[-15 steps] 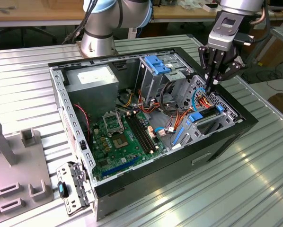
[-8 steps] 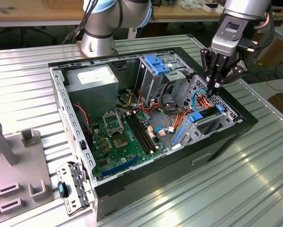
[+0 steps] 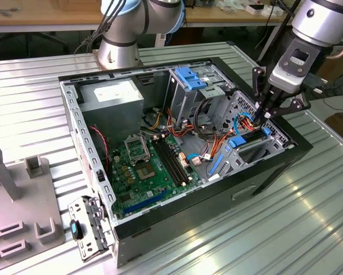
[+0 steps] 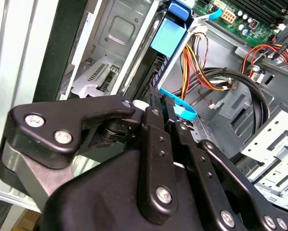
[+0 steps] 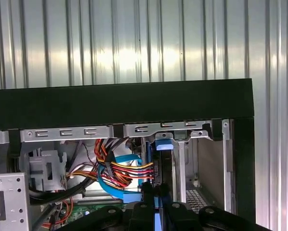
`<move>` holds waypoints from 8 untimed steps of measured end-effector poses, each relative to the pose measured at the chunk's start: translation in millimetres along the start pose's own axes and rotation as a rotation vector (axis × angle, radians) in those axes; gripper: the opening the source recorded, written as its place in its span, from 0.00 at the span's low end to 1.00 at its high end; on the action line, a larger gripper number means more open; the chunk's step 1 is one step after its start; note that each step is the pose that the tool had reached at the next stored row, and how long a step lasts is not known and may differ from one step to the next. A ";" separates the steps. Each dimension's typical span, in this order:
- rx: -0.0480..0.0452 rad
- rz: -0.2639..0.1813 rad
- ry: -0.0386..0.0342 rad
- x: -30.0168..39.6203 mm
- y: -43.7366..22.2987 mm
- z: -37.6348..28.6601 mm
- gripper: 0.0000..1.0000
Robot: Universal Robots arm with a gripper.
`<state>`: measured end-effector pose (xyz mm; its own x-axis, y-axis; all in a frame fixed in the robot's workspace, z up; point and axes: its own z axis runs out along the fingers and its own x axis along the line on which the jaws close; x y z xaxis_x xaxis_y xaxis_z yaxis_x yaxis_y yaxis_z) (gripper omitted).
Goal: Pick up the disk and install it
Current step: 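Insert the second disk wire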
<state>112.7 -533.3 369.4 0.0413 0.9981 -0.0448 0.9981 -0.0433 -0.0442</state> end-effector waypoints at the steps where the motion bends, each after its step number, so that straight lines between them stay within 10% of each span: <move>1: 0.0000 0.000 0.0001 -0.5 0.0 0.1 0.16; 8: 0.0000 0.000 0.0000 -2.1 -0.9 0.4 0.16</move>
<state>111.7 -535.4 369.1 0.0413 0.9981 -0.0448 0.9981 -0.0433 -0.0442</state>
